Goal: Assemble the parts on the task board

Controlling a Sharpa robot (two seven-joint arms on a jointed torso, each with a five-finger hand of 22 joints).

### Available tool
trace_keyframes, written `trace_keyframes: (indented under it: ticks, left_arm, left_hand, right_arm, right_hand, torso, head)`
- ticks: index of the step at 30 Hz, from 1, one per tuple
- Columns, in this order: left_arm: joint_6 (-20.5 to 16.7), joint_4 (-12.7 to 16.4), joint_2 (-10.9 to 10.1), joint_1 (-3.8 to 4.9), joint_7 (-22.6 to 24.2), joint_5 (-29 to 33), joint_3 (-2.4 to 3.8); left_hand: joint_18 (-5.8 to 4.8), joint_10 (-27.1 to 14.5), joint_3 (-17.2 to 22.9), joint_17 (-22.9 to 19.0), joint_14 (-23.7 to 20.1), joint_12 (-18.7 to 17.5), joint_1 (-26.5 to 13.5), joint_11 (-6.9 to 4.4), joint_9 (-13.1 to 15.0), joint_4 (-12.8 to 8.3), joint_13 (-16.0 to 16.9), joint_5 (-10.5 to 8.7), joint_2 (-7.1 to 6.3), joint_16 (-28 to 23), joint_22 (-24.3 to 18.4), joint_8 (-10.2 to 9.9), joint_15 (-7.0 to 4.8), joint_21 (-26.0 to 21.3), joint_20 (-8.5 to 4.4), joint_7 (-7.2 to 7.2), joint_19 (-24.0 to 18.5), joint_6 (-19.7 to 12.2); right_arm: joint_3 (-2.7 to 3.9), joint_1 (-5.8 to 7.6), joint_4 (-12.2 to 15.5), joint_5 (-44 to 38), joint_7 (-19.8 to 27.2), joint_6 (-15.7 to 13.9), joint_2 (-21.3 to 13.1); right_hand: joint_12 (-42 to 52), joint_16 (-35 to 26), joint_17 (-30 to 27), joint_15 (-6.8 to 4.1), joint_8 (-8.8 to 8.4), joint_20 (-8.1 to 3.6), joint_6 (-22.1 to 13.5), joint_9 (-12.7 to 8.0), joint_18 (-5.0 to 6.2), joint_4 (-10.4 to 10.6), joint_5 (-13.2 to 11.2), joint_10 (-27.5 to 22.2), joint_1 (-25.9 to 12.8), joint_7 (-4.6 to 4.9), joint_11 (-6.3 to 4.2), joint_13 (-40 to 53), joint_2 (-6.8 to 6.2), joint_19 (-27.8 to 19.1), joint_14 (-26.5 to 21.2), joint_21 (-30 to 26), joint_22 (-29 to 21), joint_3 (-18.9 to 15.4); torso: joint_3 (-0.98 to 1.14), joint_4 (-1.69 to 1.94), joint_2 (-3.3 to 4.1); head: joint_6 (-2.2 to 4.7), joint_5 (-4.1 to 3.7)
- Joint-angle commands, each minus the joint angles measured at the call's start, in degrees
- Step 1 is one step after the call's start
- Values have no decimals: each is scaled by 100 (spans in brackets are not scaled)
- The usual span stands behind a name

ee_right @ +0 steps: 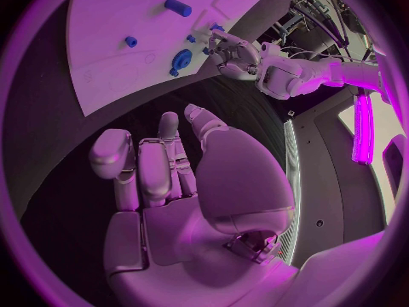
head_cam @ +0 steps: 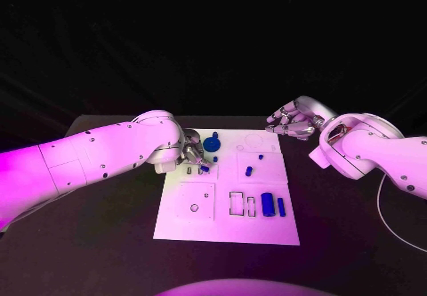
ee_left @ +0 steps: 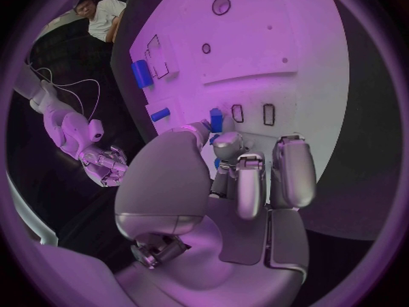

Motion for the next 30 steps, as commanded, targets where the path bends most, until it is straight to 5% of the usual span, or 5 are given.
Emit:
trace_keyframes:
  ticks: [1,11,30]
  left_arm:
    - [-532,125,-85,-25,179,-98,5]
    - [-1039,364,-322,-150,124,-153,11]
    - [-805,238,-314,-346,-59,-261,12]
  left_hand:
    - [-115,61,1108,1510,604,57,-40,-3,22,-1042,41,12,-50,14,312,44,17,44,-12,-7,60,49]
    - [-127,123,1279,1510,604,124,-131,-16,62,-1094,111,18,-112,14,367,66,4,85,-23,-18,94,76]
    - [-129,134,1333,1510,604,130,-161,-20,74,-1112,117,19,-132,14,378,73,1,92,-27,-22,102,84]
  right_arm:
    - [1,-4,-3,-43,19,36,-1]
    - [0,-4,-4,-37,23,38,-15]
    - [-6,-13,-28,34,136,-34,2]
  right_hand:
    - [15,-26,-5,-31,22,-6,19,-8,44,30,-10,-8,-21,6,-32,-1,39,-45,155,-19,-5,-4]
    - [32,-28,-4,-30,22,-6,18,-8,44,54,-22,0,-34,7,-29,8,49,-46,155,-23,-9,-5]
    - [41,-30,-2,-30,23,-6,17,-9,44,69,-24,2,-31,5,-31,9,63,-44,155,-26,-10,3]
  torso:
    - [-2,5,-3]
    - [-2,8,-8]
    - [1,1,-1]
  head:
    - [-1,5]
    - [0,24]
    - [-25,62]
